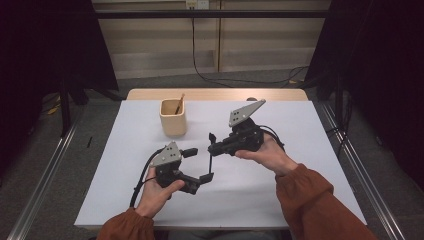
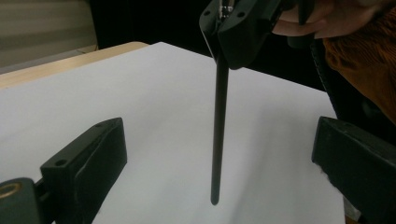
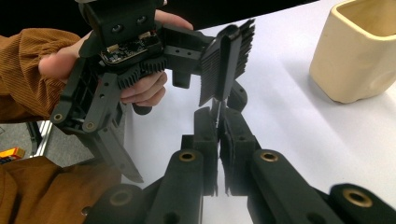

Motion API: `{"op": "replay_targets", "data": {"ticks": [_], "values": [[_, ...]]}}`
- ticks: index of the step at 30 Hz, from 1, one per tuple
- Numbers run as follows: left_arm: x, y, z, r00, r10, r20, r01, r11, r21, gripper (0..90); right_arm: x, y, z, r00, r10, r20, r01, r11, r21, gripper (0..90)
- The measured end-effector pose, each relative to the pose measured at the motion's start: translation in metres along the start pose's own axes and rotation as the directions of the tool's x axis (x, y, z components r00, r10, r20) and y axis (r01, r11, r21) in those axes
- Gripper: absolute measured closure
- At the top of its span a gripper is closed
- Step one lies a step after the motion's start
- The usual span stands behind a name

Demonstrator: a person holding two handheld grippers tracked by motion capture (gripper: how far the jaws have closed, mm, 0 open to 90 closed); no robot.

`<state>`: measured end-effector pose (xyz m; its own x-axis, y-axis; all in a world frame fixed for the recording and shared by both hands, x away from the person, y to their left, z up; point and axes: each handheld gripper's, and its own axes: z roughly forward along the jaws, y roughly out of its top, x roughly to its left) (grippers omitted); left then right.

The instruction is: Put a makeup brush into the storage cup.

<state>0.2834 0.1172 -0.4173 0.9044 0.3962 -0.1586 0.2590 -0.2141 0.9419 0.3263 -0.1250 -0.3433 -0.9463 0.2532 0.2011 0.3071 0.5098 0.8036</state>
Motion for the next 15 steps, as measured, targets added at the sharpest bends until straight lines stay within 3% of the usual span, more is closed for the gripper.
{"op": "replay_targets", "data": {"ticks": [2,10,15], "values": [[0.0007,-0.0002,0.0012,0.9998,0.019,-0.01,-0.019,0.9998,-0.008,3.5,-0.0003,0.0001,0.0003,1.0,0.002,0.004,-0.002,1.0,0.002,85.6],[0.0021,-0.0014,0.008,0.9996,0.01,-0.025,-0.009,0.9997,0.021,7.1,-0.0007,0.0013,0.0016,1.0,0.003,-0.003,-0.003,1.0,-0.011,85.6],[0.0011,-0.0005,0.0083,0.9996,0.012,-0.027,-0.012,0.9998,0.015,16.9,0.0001,0.002,0.0043,1.0,-0.001,-0.003,0.001,1.0,-0.002,85.6]]}}
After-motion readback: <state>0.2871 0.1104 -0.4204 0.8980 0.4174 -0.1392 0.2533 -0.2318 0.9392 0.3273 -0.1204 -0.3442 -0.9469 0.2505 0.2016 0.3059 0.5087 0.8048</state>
